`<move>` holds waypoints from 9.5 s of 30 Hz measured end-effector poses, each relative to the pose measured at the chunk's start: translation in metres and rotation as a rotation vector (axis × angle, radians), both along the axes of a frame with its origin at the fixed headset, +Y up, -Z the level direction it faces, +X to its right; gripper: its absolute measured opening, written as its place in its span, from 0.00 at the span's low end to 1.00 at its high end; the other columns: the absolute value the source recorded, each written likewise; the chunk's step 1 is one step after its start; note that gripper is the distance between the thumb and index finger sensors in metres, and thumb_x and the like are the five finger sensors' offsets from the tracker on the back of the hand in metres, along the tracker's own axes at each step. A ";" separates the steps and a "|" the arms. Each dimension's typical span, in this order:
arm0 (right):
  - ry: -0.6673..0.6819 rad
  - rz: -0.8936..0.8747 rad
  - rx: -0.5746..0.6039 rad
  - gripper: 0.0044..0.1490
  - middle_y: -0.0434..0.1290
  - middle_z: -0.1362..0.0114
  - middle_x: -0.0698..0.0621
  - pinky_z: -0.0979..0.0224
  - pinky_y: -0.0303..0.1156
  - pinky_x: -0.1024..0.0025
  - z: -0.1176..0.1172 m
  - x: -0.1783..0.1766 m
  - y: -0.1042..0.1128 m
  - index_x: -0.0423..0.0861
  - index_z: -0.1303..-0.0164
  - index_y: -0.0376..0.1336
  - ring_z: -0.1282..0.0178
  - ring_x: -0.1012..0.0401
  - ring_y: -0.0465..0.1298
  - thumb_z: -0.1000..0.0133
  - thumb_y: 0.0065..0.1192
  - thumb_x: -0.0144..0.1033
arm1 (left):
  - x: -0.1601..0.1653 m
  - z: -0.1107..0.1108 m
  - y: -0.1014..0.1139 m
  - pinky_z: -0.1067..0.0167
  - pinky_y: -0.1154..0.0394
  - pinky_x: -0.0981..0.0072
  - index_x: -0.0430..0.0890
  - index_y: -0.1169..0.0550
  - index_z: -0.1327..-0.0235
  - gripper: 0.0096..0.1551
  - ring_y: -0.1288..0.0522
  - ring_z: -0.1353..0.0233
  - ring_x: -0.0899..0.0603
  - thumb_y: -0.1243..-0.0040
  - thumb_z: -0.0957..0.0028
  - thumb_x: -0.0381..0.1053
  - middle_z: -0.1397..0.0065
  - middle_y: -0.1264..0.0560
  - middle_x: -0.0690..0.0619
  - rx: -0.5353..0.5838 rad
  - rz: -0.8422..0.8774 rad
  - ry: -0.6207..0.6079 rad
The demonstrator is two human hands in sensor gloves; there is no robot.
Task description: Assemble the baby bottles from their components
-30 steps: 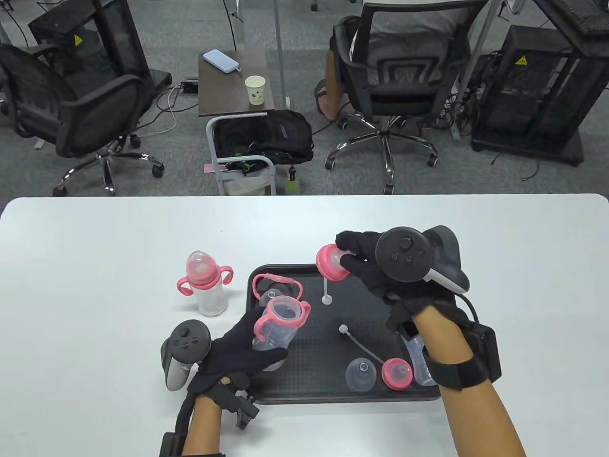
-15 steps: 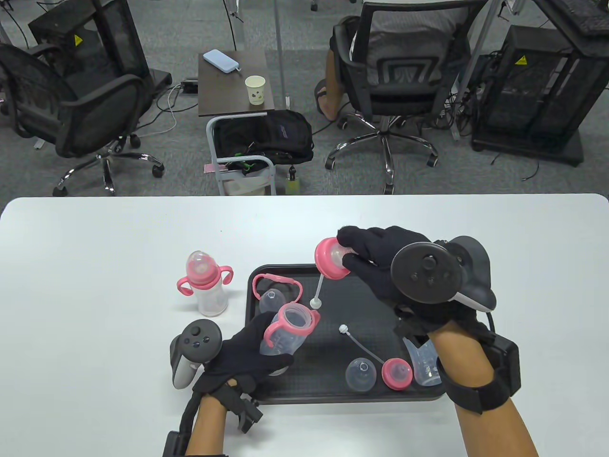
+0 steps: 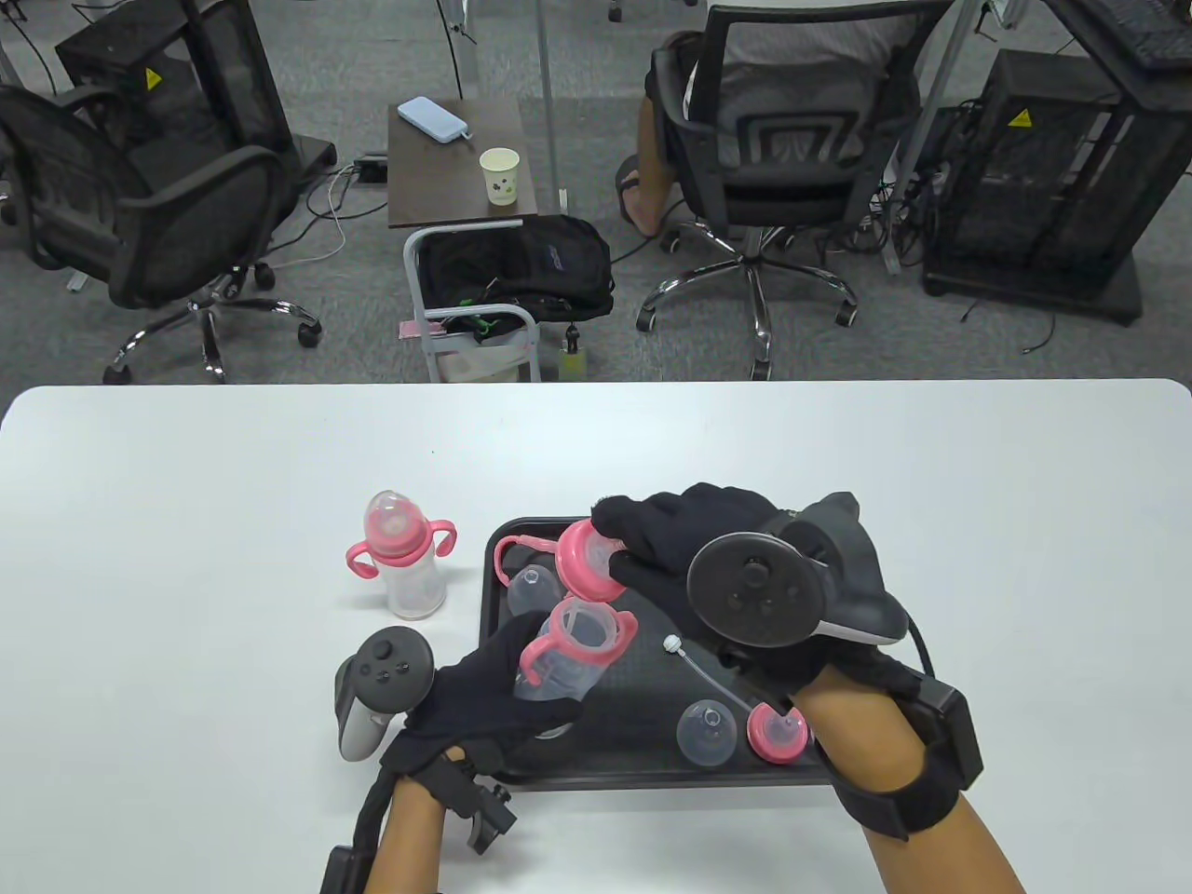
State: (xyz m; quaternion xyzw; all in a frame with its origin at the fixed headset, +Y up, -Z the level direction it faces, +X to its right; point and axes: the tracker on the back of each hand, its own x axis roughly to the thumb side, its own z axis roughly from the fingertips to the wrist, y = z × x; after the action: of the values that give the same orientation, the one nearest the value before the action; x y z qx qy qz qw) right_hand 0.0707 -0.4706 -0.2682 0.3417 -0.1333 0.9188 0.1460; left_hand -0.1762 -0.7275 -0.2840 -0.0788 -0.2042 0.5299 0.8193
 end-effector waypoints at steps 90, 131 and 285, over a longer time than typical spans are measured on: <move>-0.066 0.021 -0.645 0.48 0.87 0.65 0.40 0.68 0.80 0.52 -0.051 0.012 -0.132 0.31 0.25 0.61 0.71 0.47 0.88 0.39 0.53 0.60 | 0.022 0.007 0.008 0.42 0.22 0.39 0.53 0.37 0.15 0.57 0.29 0.23 0.32 0.22 0.55 0.68 0.18 0.31 0.51 0.010 -0.122 -0.081; 0.105 0.185 -0.518 0.50 0.67 0.22 0.31 0.40 0.75 0.41 -0.030 0.003 -0.119 0.56 0.16 0.53 0.39 0.37 0.78 0.46 0.79 0.48 | 0.025 0.007 0.007 0.37 0.25 0.36 0.51 0.42 0.14 0.58 0.29 0.22 0.26 0.25 0.51 0.67 0.17 0.32 0.46 -0.022 -0.081 -0.129; 0.108 -0.140 -0.810 0.52 0.72 0.37 0.30 0.58 0.78 0.55 -0.057 0.049 -0.166 0.46 0.15 0.43 0.55 0.42 0.81 0.39 0.59 0.60 | 0.035 0.012 0.008 0.51 0.21 0.40 0.52 0.40 0.13 0.55 0.30 0.24 0.30 0.27 0.51 0.66 0.18 0.32 0.48 0.086 -0.184 -0.021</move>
State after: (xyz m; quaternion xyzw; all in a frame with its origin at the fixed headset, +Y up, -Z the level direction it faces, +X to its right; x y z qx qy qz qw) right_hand 0.1196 -0.6366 -0.3248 0.2946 0.2238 0.8655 0.3376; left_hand -0.1409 -0.7192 -0.2719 -0.0676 -0.2269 0.4422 0.8651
